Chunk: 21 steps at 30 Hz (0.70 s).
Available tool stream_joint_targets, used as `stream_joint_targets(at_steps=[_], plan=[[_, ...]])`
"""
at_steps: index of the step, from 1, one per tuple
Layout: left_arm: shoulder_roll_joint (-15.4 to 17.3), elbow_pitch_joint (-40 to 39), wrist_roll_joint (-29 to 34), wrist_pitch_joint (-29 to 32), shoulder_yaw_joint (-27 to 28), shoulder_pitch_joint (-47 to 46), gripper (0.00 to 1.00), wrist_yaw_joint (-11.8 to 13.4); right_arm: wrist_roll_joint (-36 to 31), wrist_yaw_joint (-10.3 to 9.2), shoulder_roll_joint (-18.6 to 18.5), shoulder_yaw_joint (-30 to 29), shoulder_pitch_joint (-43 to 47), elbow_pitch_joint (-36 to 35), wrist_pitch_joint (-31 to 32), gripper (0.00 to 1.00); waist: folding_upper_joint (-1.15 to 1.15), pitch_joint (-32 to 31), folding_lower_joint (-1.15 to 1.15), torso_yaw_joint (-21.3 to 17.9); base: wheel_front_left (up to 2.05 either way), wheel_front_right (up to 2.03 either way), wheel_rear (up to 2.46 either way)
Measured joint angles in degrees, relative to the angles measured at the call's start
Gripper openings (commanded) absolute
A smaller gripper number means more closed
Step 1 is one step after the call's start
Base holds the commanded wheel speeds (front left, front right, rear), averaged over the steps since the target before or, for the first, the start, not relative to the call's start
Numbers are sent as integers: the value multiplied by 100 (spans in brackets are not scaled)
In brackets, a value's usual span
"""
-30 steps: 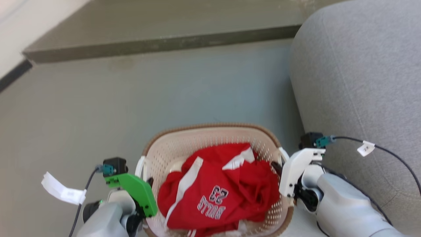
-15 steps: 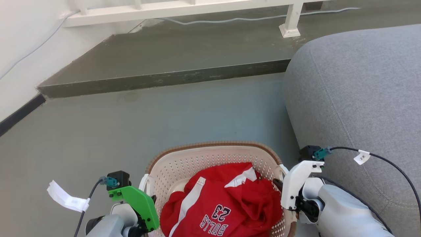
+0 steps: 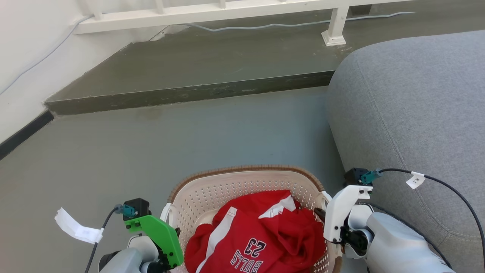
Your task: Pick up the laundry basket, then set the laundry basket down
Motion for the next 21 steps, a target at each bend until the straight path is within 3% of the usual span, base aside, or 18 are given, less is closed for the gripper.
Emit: stream_joint_targets(at_steps=[21], plan=[[14,-1,-199,-58,-147,0,0,0,101,0,-53,185,-2,-70,-53,0,0,12,0,-15,0,0,0]])
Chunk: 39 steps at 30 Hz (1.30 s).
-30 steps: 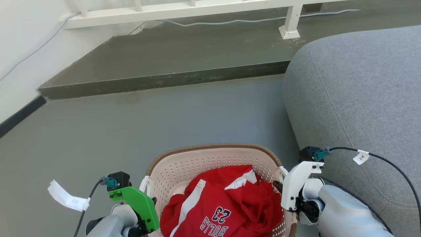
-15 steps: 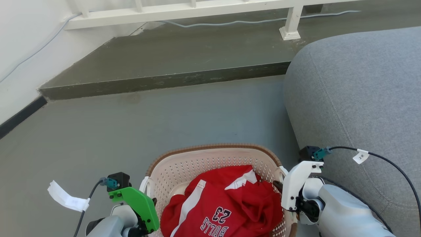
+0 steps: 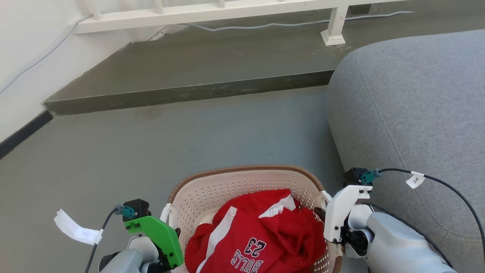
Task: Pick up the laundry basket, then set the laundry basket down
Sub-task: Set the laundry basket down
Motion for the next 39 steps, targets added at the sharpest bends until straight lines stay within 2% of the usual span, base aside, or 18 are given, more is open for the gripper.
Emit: stream_joint_targets(at_steps=[17,39], plan=[[3,-81,3,-447,-9,-441,0,10,0,0,-129,7,-532,-141,-435,0,0,676,0,-28,0,0,0],[11,-244,167,-1121,1,-1365,0,58,-104,7,-275,-107,-1418,-238,-1311,0,0,2180,0,19,0,0,0]])
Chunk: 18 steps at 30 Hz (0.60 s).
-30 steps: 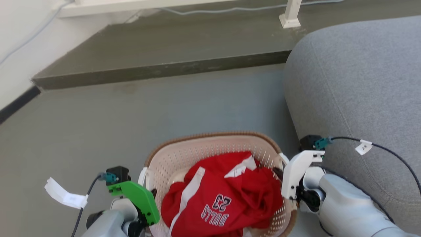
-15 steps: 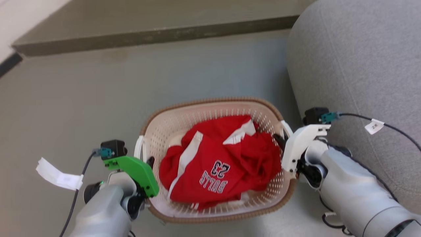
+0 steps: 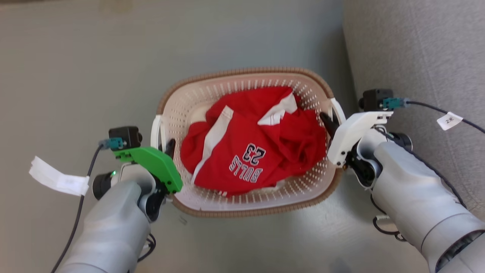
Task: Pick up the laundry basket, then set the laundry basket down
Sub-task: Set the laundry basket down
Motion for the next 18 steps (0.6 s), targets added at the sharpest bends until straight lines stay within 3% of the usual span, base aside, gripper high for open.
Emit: stream_joint_targets(at_steps=[18], plan=[[14,46,101,-192,110,-1057,0,0,9,2,-11,-203,-904,105,-410,0,0,1474,1,21,0,0,0]])
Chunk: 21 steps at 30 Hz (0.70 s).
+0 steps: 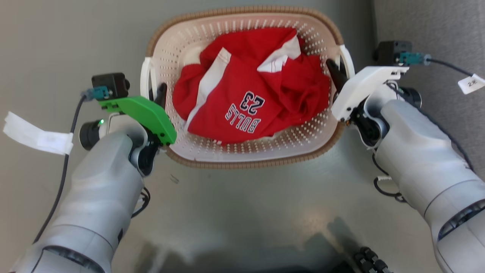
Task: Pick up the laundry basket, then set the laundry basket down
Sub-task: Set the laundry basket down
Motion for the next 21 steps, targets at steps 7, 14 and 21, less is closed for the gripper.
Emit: stream_joint_targets(at_steps=[7,14,21], plan=[[-1,75,34,-119,33,-320,0,-1,0,1,11,-31,-347,59,-96,0,0,558,0,3,0,0,0],[-1,130,49,-244,45,-505,0,-1,-5,1,30,-18,-532,98,-202,0,0,1004,0,11,0,0,0],[-3,190,108,-327,42,-522,0,-2,-10,20,92,-12,-534,207,-313,0,0,1224,0,21,0,0,0]])
